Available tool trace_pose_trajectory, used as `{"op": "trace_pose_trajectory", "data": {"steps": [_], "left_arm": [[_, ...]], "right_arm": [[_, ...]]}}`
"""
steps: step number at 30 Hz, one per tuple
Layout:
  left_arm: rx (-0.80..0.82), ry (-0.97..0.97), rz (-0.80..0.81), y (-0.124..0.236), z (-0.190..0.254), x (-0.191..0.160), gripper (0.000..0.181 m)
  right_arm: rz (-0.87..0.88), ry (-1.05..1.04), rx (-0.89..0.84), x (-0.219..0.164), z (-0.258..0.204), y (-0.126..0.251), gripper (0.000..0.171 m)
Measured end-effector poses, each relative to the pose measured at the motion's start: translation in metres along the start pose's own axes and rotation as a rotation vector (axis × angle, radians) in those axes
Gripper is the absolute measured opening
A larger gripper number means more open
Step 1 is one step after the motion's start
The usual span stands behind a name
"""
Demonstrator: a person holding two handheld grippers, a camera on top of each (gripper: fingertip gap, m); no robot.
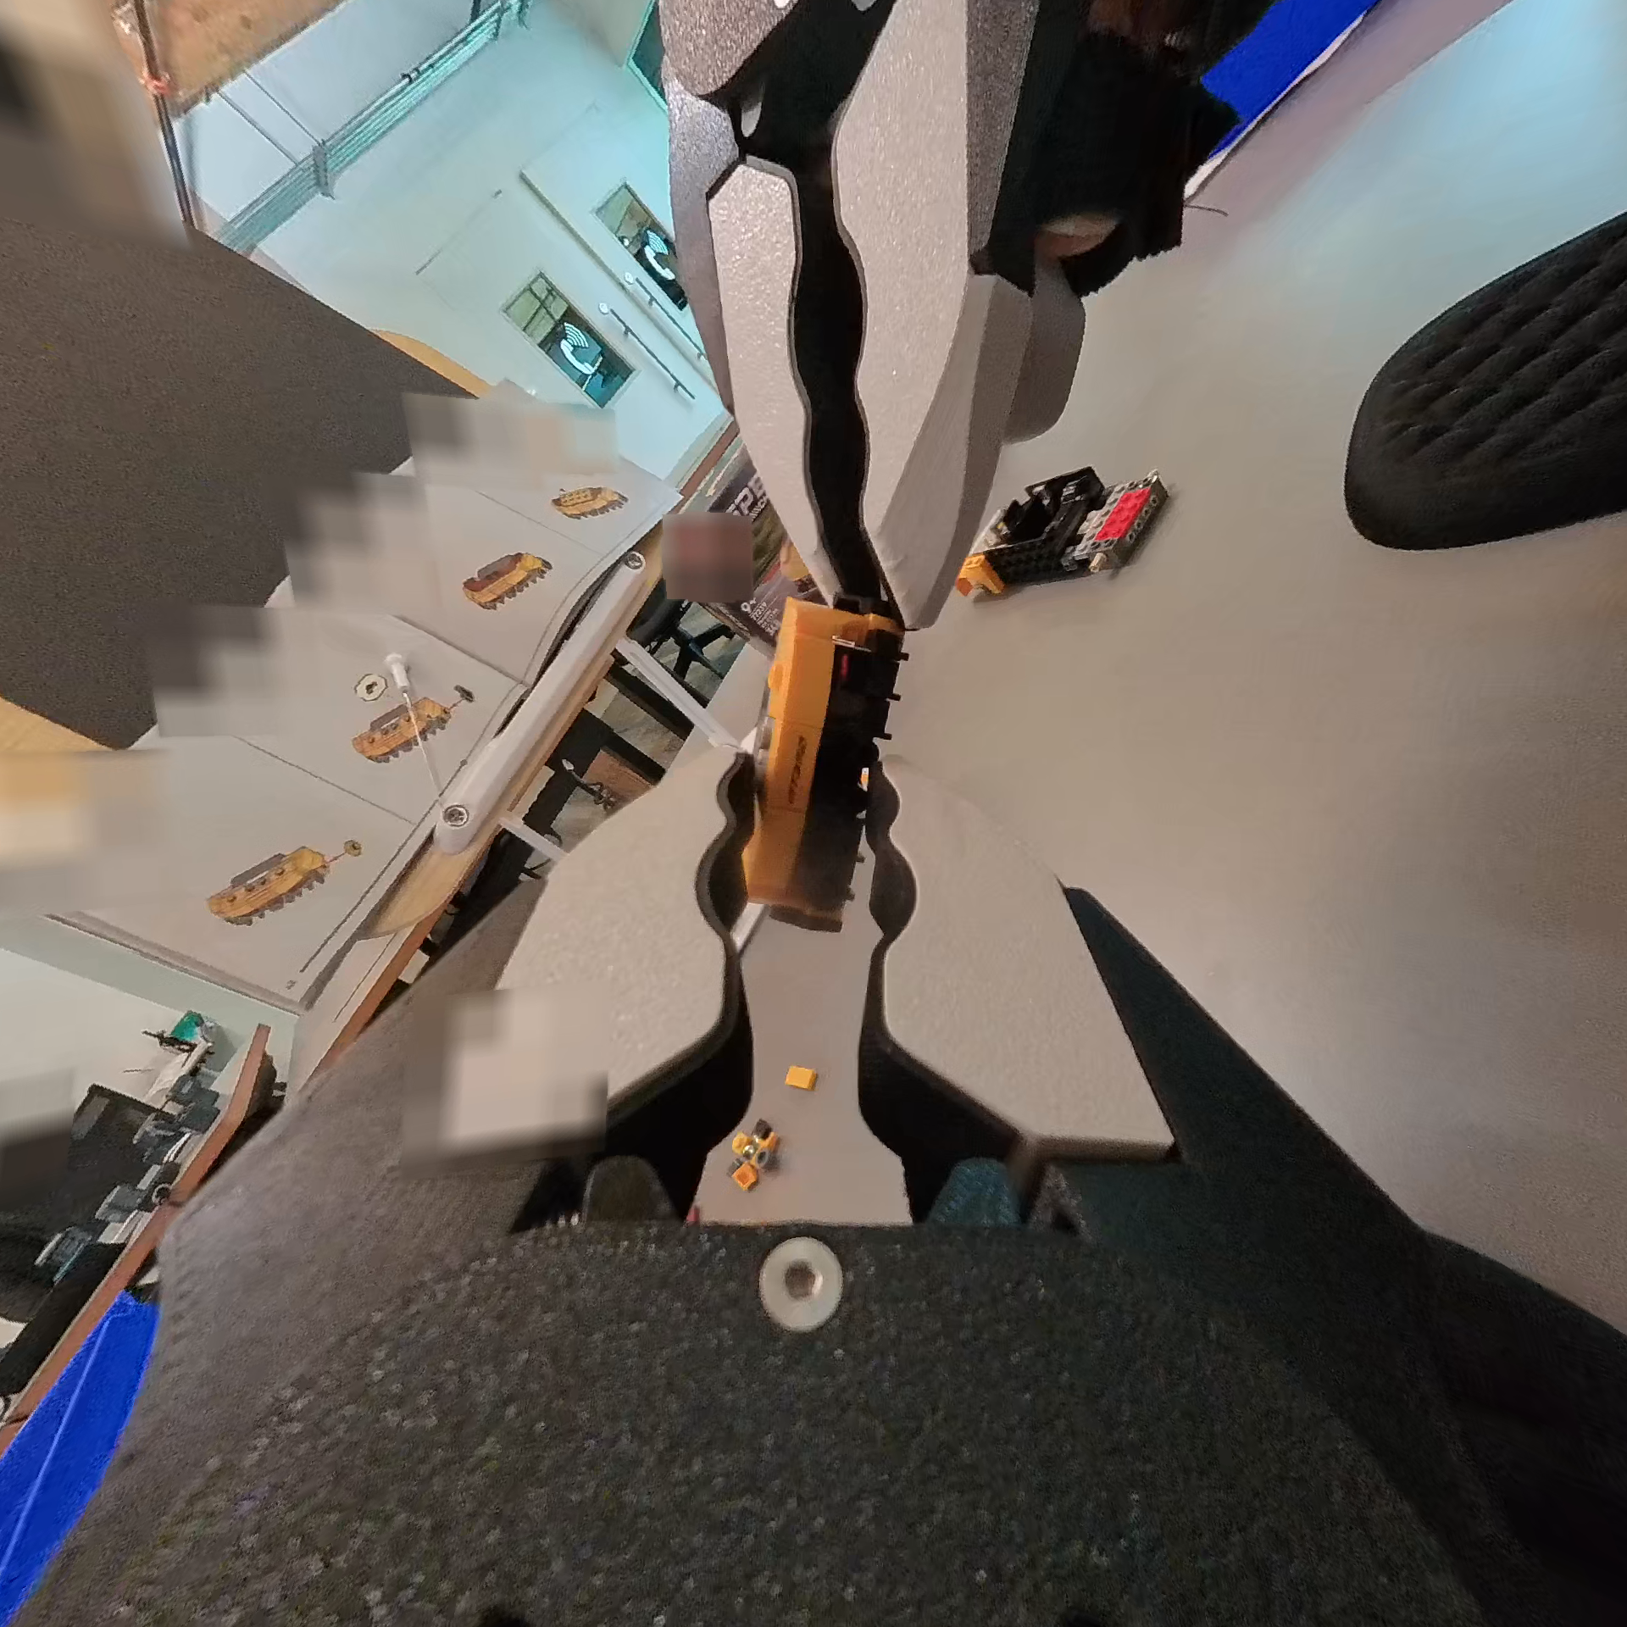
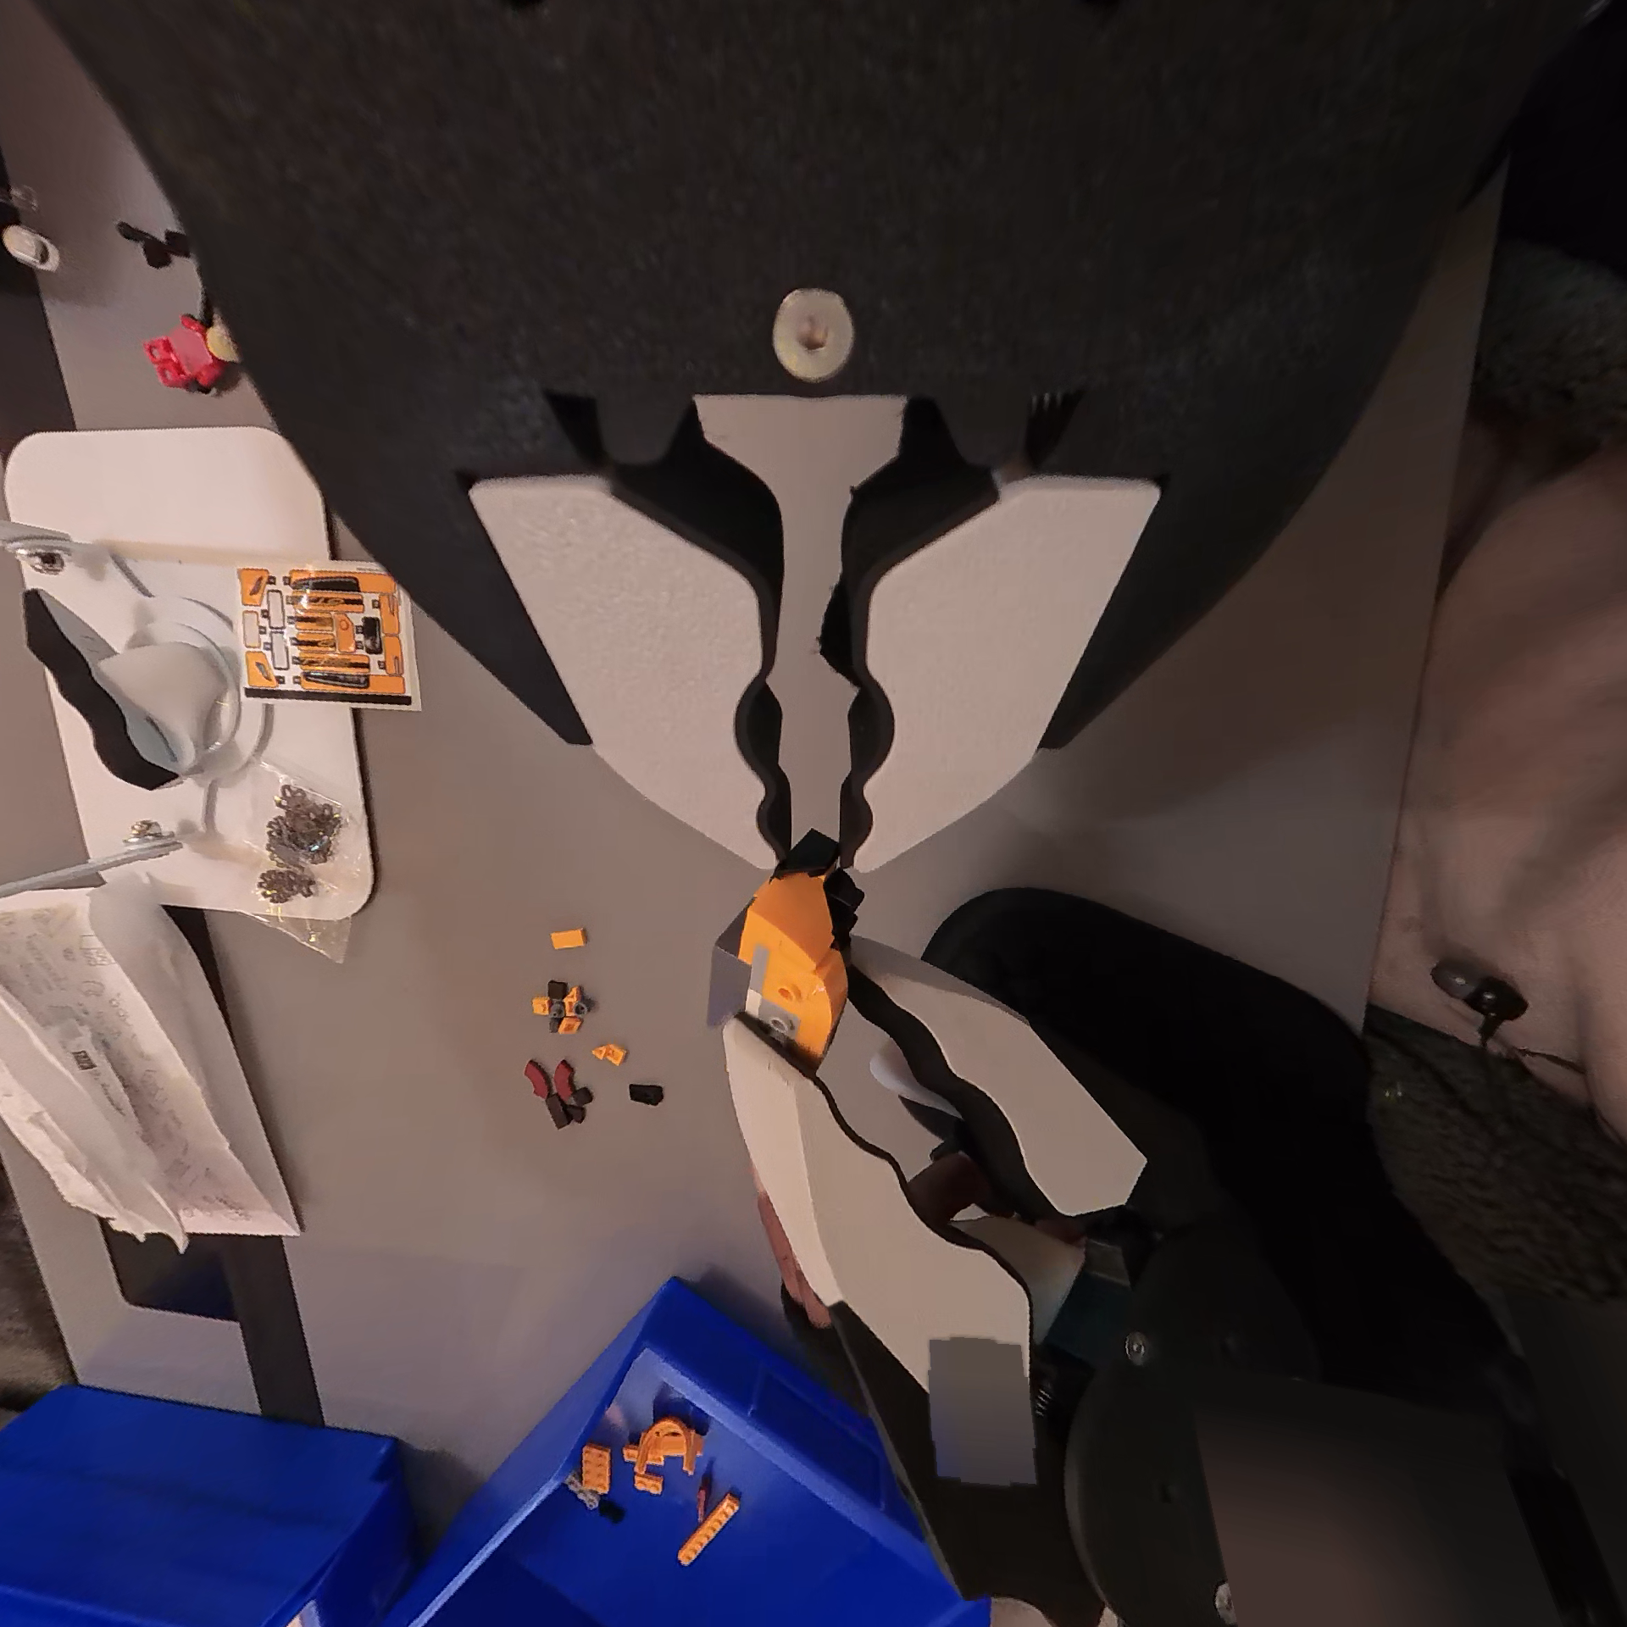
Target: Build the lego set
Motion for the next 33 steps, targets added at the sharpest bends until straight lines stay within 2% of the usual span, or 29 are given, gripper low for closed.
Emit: {"op": "trace_pose_trajectory", "data": {"steps": [10, 13, 16, 20, 23, 25, 30, 33], "left_arm": [[-0.027, 0.031, -0.001, -0.005, 0.002, -0.003, 0.024], [-0.045, 0.089, 0.065, -0.004, -0.001, -0.007, 0.024], [-0.094, 0.263, 0.233, 0.001, -0.011, -0.012, 0.025], [-0.34, 0.665, 0.479, 0.005, -0.027, -0.023, 0.024], [-0.495, 0.867, 0.613, 0.003, -0.03, -0.027, 0.025], [-0.562, 0.927, 0.632, -0.001, -0.028, -0.026, 0.025], [-0.685, 1.019, 0.594, -0.014, -0.02, -0.022, 0.025], [-0.72, 1.082, 0.551, -0.024, -0.018, -0.02, 0.025]], "right_arm": [[-0.01, -0.003, -0.003, -0.004, -0.002, 0.0, 0.01], [0.046, -0.036, -0.005, -0.004, -0.001, 0.003, 0.012], [0.183, -0.097, 0.015, -0.005, 0.0, 0.013, 0.031], [0.423, -0.082, -0.106, -0.009, -0.008, 0.023, 0.033], [0.458, 0.056, -0.256, -0.007, -0.023, 0.02, 0.036], [0.463, 0.138, -0.34, -0.004, -0.031, 0.019, 0.038], [0.484, 0.283, -0.412, -0.002, -0.044, 0.026, 0.038], [0.439, 0.342, -0.451, -0.006, -0.044, 0.031, 0.038]]}}
Point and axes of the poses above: each gripper's, where its closed fingertips meet, y back along the fingers, x out of its top, z = x × y across the jaws, the point moved 10 cm from there along y, back along the fingers, and after that the axes turned 10 degrees about y, right-handed, at the moved point
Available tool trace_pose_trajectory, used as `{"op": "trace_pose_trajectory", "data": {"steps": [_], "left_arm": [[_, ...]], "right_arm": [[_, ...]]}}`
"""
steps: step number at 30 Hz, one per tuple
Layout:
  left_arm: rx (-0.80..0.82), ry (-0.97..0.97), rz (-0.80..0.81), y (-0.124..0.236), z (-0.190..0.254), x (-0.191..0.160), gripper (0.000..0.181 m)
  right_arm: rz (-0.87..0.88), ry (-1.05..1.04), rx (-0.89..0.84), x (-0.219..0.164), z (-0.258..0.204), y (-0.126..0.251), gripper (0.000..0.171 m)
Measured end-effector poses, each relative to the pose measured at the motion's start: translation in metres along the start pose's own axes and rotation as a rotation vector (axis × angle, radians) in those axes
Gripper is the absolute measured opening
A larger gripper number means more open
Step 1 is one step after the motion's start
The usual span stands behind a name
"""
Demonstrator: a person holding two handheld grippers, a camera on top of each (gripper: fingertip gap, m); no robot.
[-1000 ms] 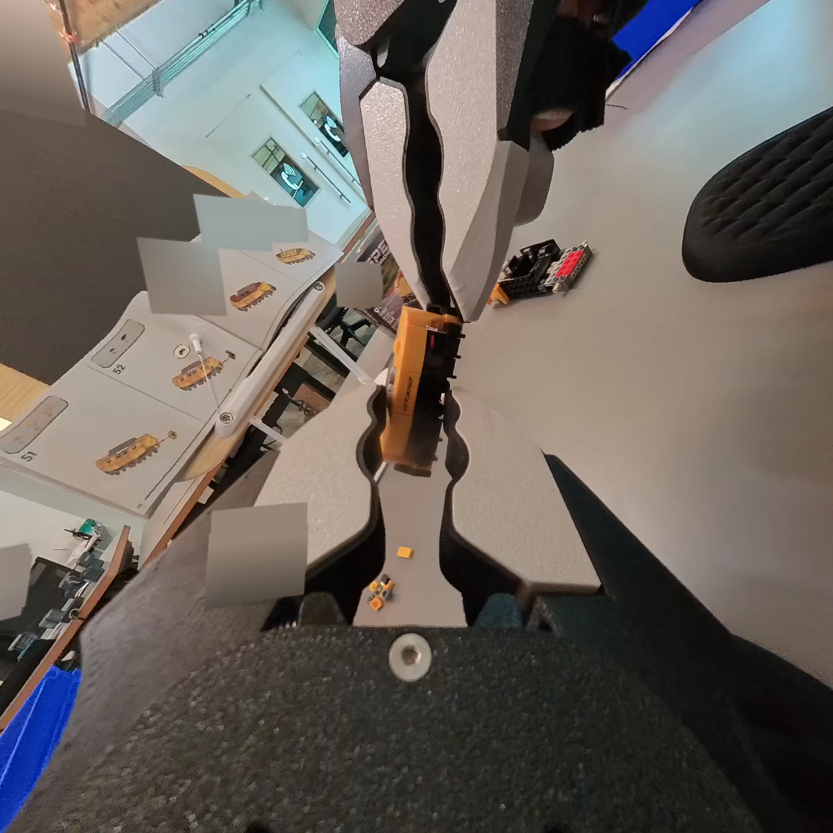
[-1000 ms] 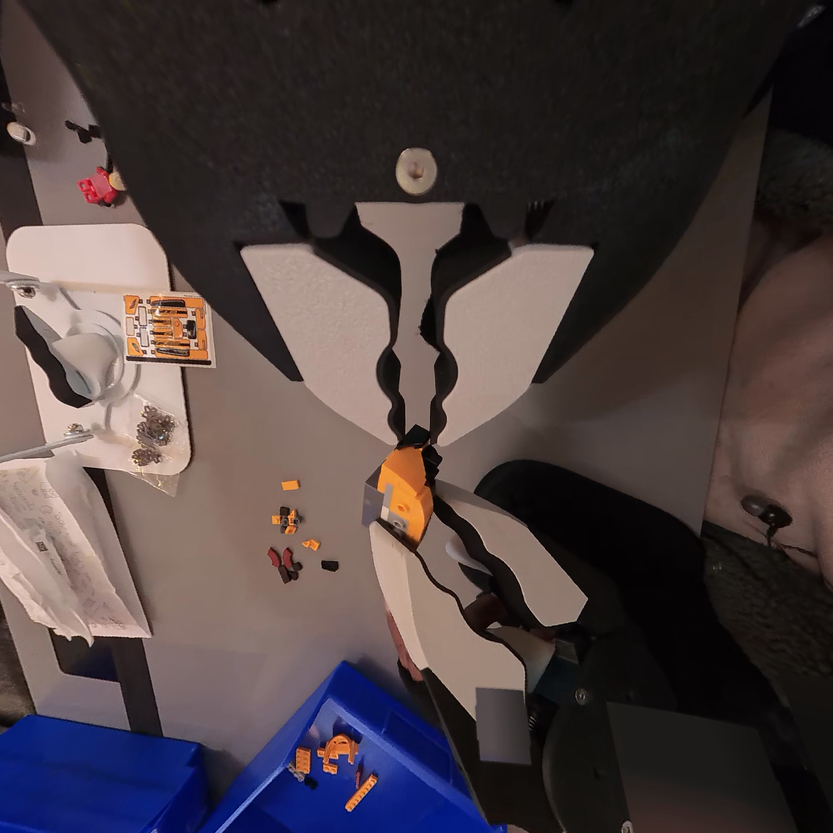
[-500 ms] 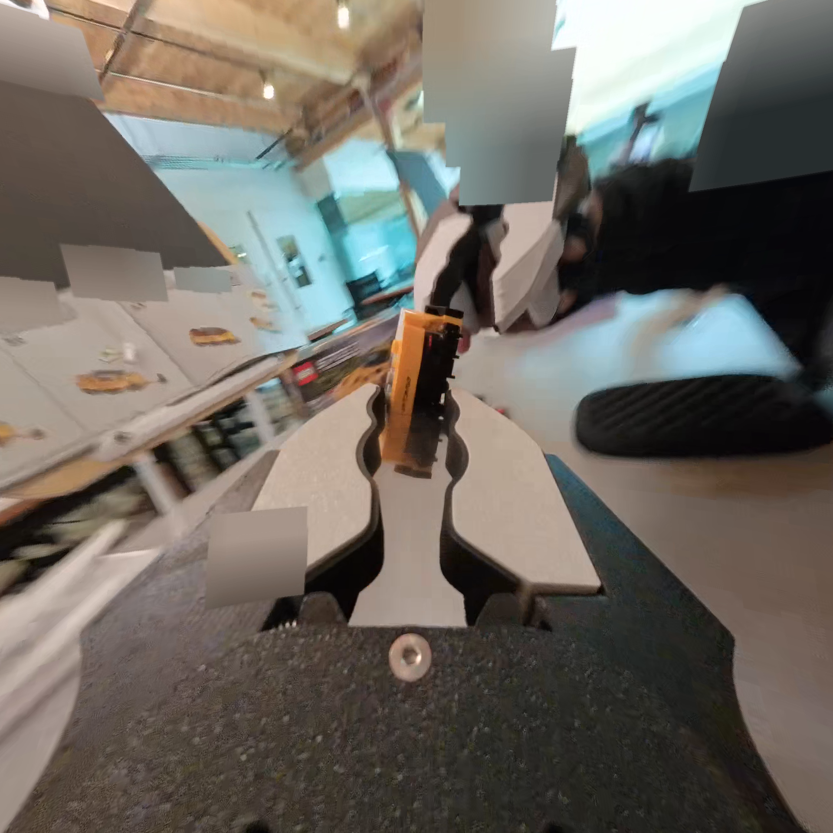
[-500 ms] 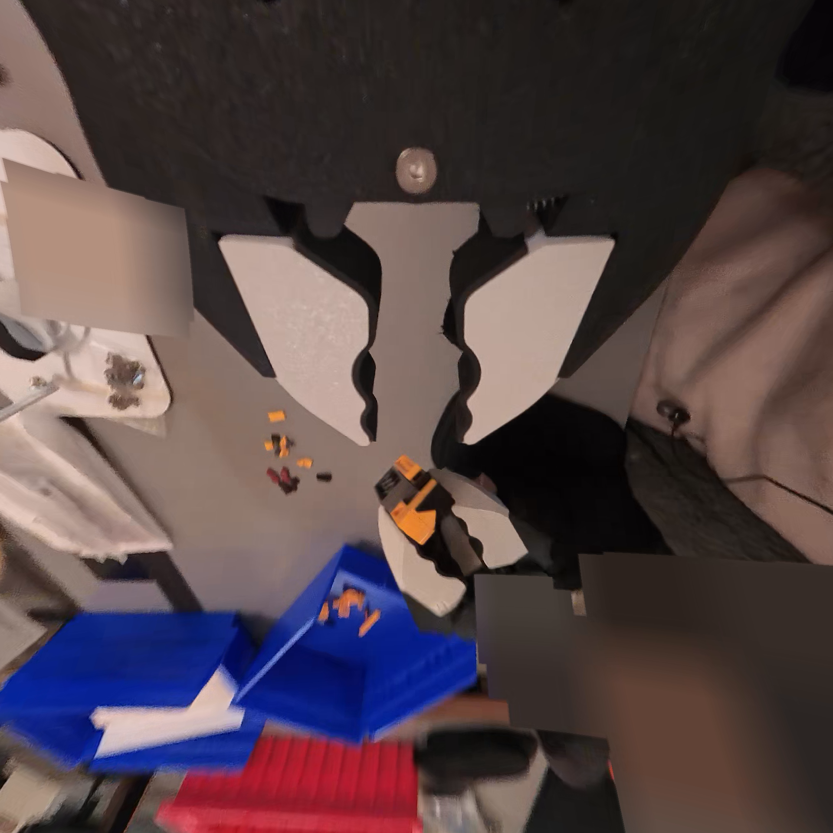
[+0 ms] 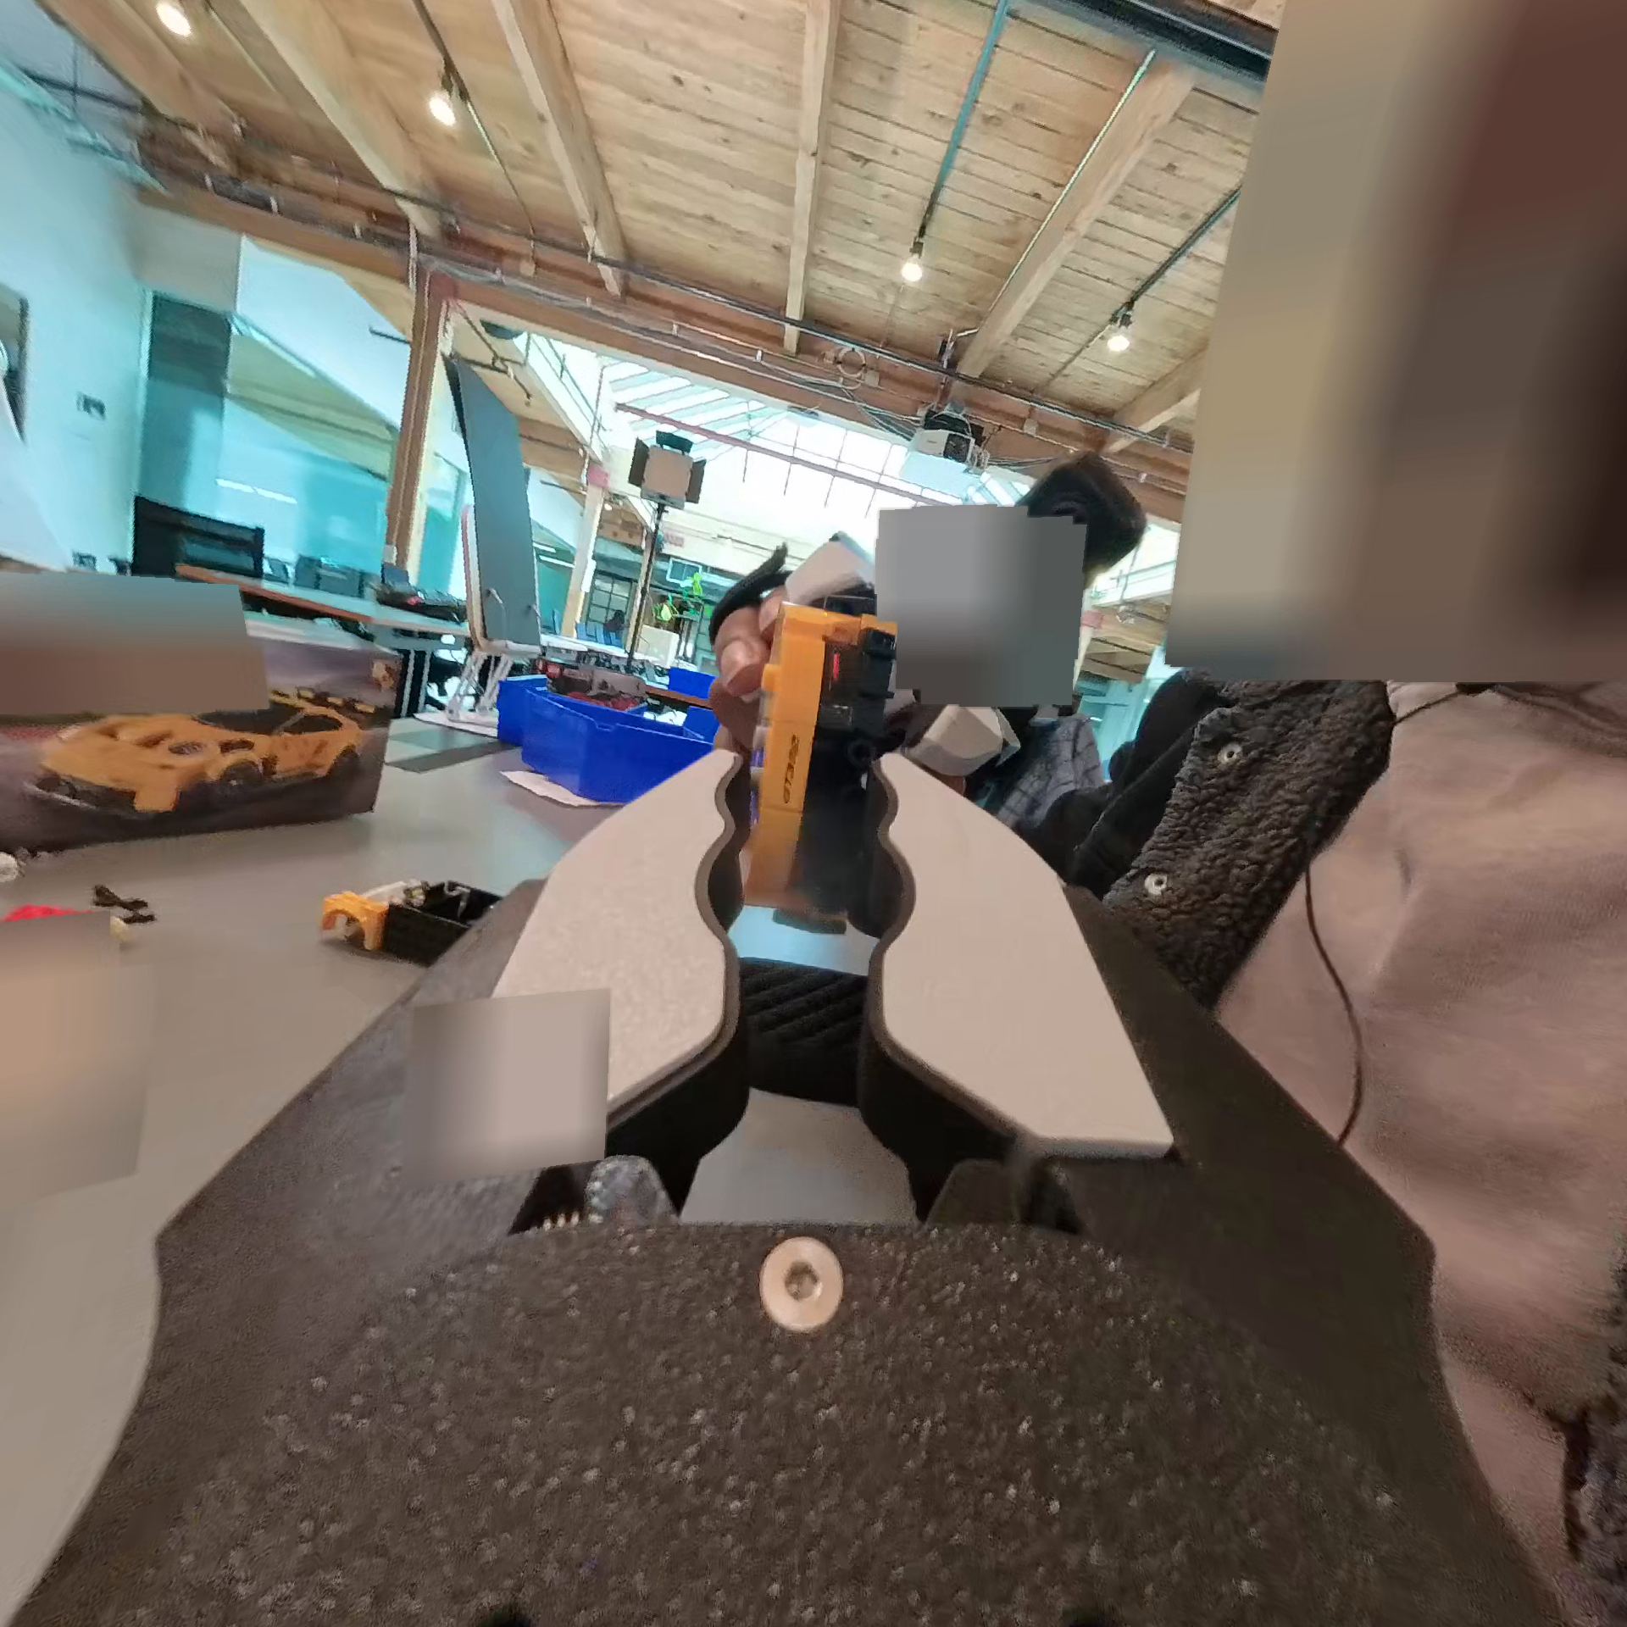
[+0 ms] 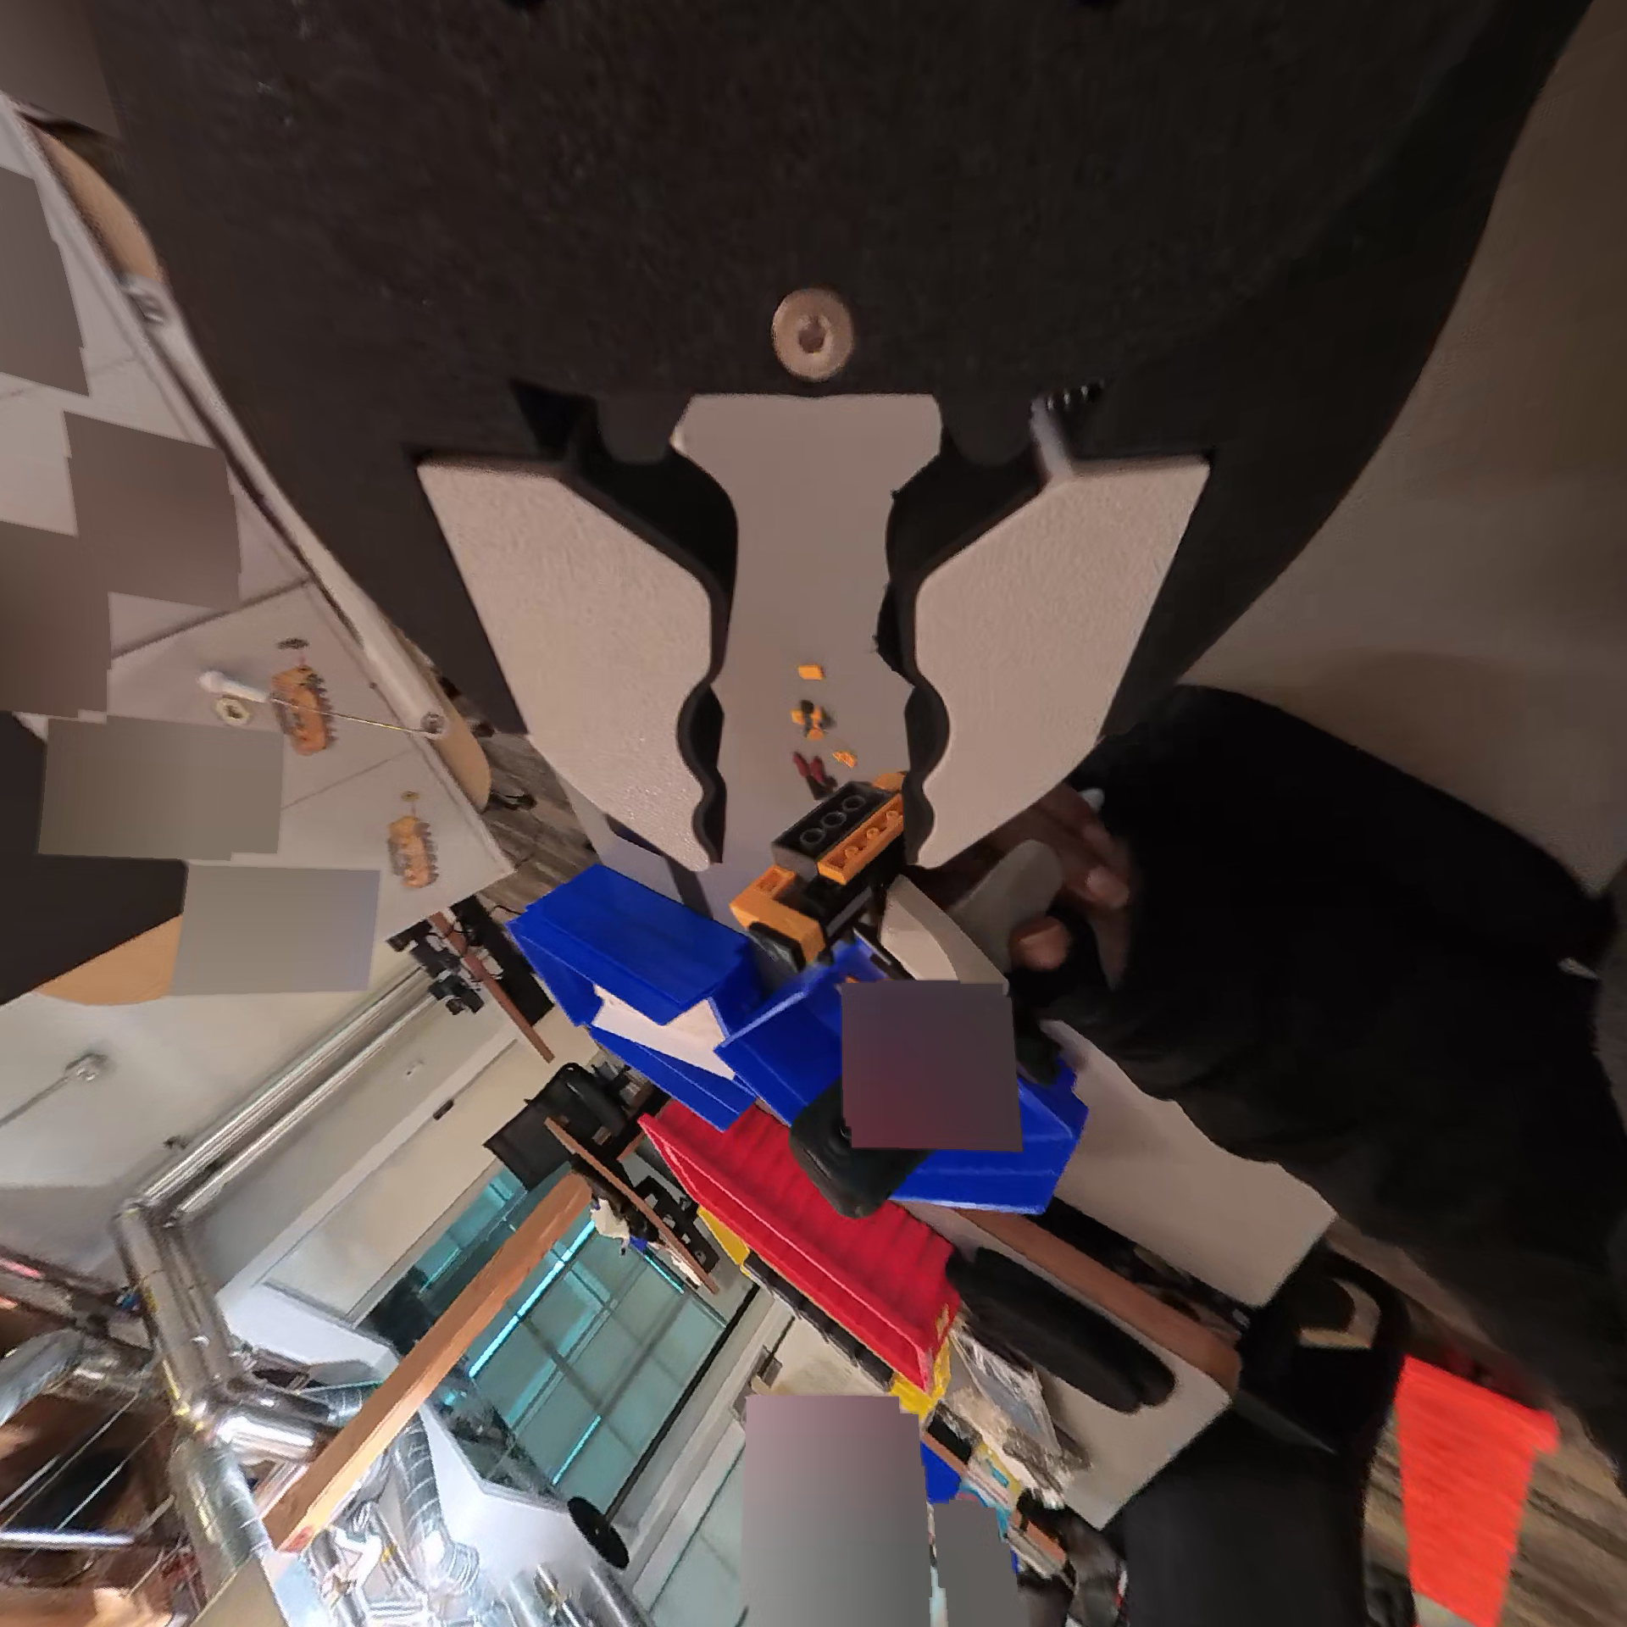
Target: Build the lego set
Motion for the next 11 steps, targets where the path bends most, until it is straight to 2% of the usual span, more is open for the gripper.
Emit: {"op": "trace_pose_trajectory", "data": {"steps": [5, 11], "left_arm": [[0.063, 0.172, -0.037, -0.024, -0.02, -0.009, 0.025], [0.035, 0.462, 0.029, -0.032, -0.043, -0.021, 0.025]], "right_arm": [[-0.098, 0.148, -0.004, -0.016, 0.006, 0.002, 0.042], [-0.141, 0.23, 0.103, -0.042, 0.002, 0.007, 0.074]]}}
Point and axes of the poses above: each gripper's, where its closed fingertips meet, y back along the fingers, x out of its top, z = x × y across the jaws, the point moved 10 cm from there along y, back along the fingers, and after that the axes turned 10 degrees about y, right-handed, at the moved point
